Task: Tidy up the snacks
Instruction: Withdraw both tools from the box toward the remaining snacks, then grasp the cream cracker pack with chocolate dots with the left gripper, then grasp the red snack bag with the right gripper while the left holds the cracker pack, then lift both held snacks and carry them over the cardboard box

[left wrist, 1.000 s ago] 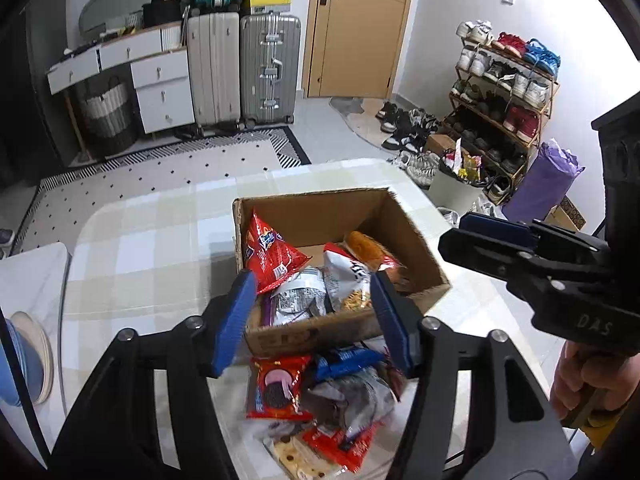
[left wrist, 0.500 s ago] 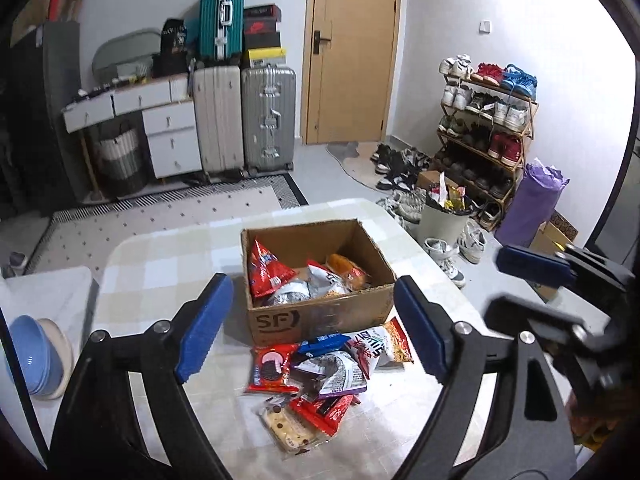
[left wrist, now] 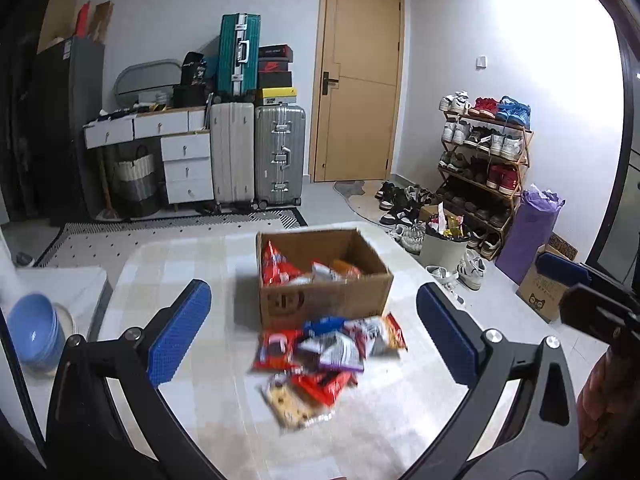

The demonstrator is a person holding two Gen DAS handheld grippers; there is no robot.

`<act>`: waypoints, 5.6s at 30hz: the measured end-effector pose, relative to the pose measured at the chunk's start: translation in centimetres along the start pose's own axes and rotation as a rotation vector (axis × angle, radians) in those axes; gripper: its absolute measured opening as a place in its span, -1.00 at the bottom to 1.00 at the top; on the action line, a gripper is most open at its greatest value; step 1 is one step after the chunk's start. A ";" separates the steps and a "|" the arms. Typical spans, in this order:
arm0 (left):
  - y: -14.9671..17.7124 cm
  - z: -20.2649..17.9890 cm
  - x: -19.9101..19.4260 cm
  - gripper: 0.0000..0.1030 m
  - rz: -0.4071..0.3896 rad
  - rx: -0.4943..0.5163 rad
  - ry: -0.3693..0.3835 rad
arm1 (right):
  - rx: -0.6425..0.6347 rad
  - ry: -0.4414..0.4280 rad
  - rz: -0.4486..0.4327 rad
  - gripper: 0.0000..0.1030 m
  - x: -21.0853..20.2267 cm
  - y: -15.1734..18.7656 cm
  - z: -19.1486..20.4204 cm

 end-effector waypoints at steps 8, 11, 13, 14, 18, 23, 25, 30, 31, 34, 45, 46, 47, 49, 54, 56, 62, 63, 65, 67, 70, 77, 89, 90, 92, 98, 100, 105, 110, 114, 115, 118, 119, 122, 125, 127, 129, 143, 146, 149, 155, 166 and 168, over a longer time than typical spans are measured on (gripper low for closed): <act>7.6 1.6 0.9 0.99 0.071 -0.089 -0.010 | -0.021 0.025 0.001 0.91 -0.1 5.2 -0.2; 10.4 2.1 2.3 0.99 0.121 -0.106 -0.023 | -0.017 0.020 0.061 0.91 1.7 7.4 -0.6; 12.1 2.3 3.3 0.99 0.149 -0.110 -0.039 | -0.014 0.021 0.071 0.91 2.0 7.7 -0.8; 12.7 2.4 3.6 0.99 0.158 -0.116 -0.039 | -0.009 0.017 0.079 0.91 2.4 8.1 -1.0; 14.5 2.8 5.7 0.99 0.210 -0.127 -0.033 | 0.026 -0.004 0.110 0.91 3.5 8.9 -1.8; 15.8 2.8 8.1 0.99 0.258 -0.129 -0.041 | 0.056 -0.011 0.138 0.91 4.8 9.8 -2.5; 16.3 2.8 9.2 0.99 0.285 -0.128 -0.050 | 0.060 -0.011 0.149 0.91 5.2 10.1 -2.7; 17.6 2.9 11.8 0.99 0.353 -0.128 -0.080 | 0.075 -0.014 0.159 0.91 5.9 10.6 -3.2; 17.8 3.1 12.5 0.99 0.374 -0.133 -0.084 | 0.079 -0.015 0.162 0.91 6.0 10.8 -3.3; 18.3 3.5 14.6 0.99 0.422 -0.147 -0.098 | 0.086 -0.018 0.173 0.91 6.5 11.2 -3.8; 18.9 3.2 21.5 0.98 0.523 -0.157 -0.102 | 0.137 -0.020 0.196 0.91 7.6 12.4 -6.2; 18.8 3.1 22.1 0.98 0.529 -0.151 -0.106 | 0.141 -0.020 0.198 0.91 7.7 12.5 -6.5; 18.7 3.0 22.5 0.98 0.529 -0.147 -0.112 | 0.145 -0.019 0.201 0.91 7.8 12.6 -6.8; 18.4 2.7 23.2 0.98 0.532 -0.145 -0.117 | 0.157 -0.020 0.203 0.91 8.0 12.8 -7.2; 17.8 2.0 25.8 0.98 0.558 -0.097 -0.189 | 0.179 -0.024 0.215 0.91 8.6 13.2 -8.1; 17.7 1.4 26.6 0.98 0.565 -0.058 -0.217 | 0.183 -0.023 0.218 0.91 8.6 13.4 -8.1; 17.2 0.7 26.0 0.27 0.527 -0.034 -0.179 | 0.203 -0.025 0.235 0.91 8.9 13.6 -8.5; 17.1 0.6 25.8 0.13 0.522 -0.030 -0.172 | 0.204 -0.026 0.235 0.91 8.9 13.6 -8.5; 17.0 0.7 25.5 0.09 0.524 -0.024 -0.157 | 0.199 -0.028 0.239 0.91 9.1 13.6 -8.2; 16.9 0.9 25.3 0.08 0.519 -0.022 -0.146 | 0.190 -0.031 0.243 0.91 9.3 13.6 -7.9; 17.0 1.5 24.5 0.08 0.512 -0.034 -0.137 | 0.169 -0.031 0.256 0.91 9.6 13.4 -7.1; 17.9 3.9 22.1 0.08 0.506 -0.100 -0.122 | 0.153 -0.025 0.311 0.91 12.1 13.0 -6.1; 18.2 7.1 19.9 0.08 0.492 -0.177 -0.061 | 0.217 -0.015 0.522 0.90 23.5 13.3 -7.0; 18.2 7.2 19.8 0.08 0.493 -0.180 -0.056 | 0.219 -0.005 0.535 0.90 24.2 13.4 -7.1; 18.9 7.9 19.5 0.08 0.493 -0.180 -0.047 | 0.230 0.020 0.564 0.76 25.5 13.8 -7.5; 20.3 8.6 19.4 0.08 0.495 -0.197 -0.029 | 0.205 0.045 0.595 0.60 27.7 14.1 -7.0; 20.4 8.7 19.0 0.08 0.493 -0.197 -0.025 | 0.143 0.076 0.612 0.54 28.3 14.3 -6.1; 20.4 8.8 18.2 0.08 0.491 -0.198 -0.020 | -0.016 0.156 0.641 0.27 28.6 15.1 -3.9; 20.5 9.0 17.8 0.08 0.492 -0.207 -0.026 | -0.047 0.168 0.635 -0.01 28.1 15.5 -3.3; 20.4 9.1 17.3 0.08 0.492 -0.210 -0.038 | 0.040 0.099 0.601 -0.04 25.9 15.3 -3.9; 20.3 9.1 17.0 0.08 0.489 -0.210 -0.041 | 0.075 0.072 0.586 -0.04 25.3 15.1 -4.0; 20.1 9.1 16.3 0.08 0.480 -0.208 -0.049 | 0.152 0.006 0.558 -0.04 23.7 14.6 -4.0; 20.0 9.0 16.1 0.08 0.478 -0.208 -0.050 | 0.168 -0.016 0.549 -0.04 23.0 14.4 -3.8; 19.7 8.8 15.3 0.08 0.469 -0.203 -0.057 | 0.190 -0.067 0.495 -0.04 19.6 13.3 -3.4; 19.2 8.4 14.6 0.08 0.457 -0.192 -0.059 | 0.199 -0.086 0.464 -0.04 17.6 12.7 -3.3; 18.9 7.9 14.0 0.08 0.448 -0.180 -0.058 | 0.200 -0.094 0.442 -0.04 16.1 12.0 -3.2; 18.5 7.3 13.6 0.08 0.441 -0.170 -0.057 | 0.195 -0.101 0.409 -0.04 14.5 11.2 -3.0; 16.3 4.4 11.3 0.08 0.409 -0.142 -0.004 | 0.188 -0.096 0.286 -0.04 8.6 9.1 -4.2; 15.9 4.1 11.1 0.08 0.406 -0.136 0.002 | 0.202 -0.091 0.270 -0.04 7.9 9.1 -4.7; 15.6 3.7 11.0 0.08 0.402 -0.130 0.005 | 0.210 -0.086 0.262 -0.04 7.6 9.2 -5.0; 14.8 3.7 10.6 0.08 0.381 -0.142 0.016 | 0.217 -0.065 0.246 -0.04 6.8 9.2 -5.7; 10.1 5.7 11.7 0.08 0.317 -0.181 0.043 | 0.142 -0.028 0.161 -0.04 6.5 4.0 -6.4; 8.8 5.9 12.2 0.08 0.298 -0.186 0.053 | 0.117 -0.030 0.150 -0.04 6.8 2.6 -6.4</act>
Point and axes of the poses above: each gripper's, at about its wrist camera, not at the fingertips, and x roughly the way its jaws point, z to its left, y to its underside, the point moved 1 cm from there along x, roughly the way its jaws point, and after that the axes turned 5 degrees about -y, right-handed, at the moved point
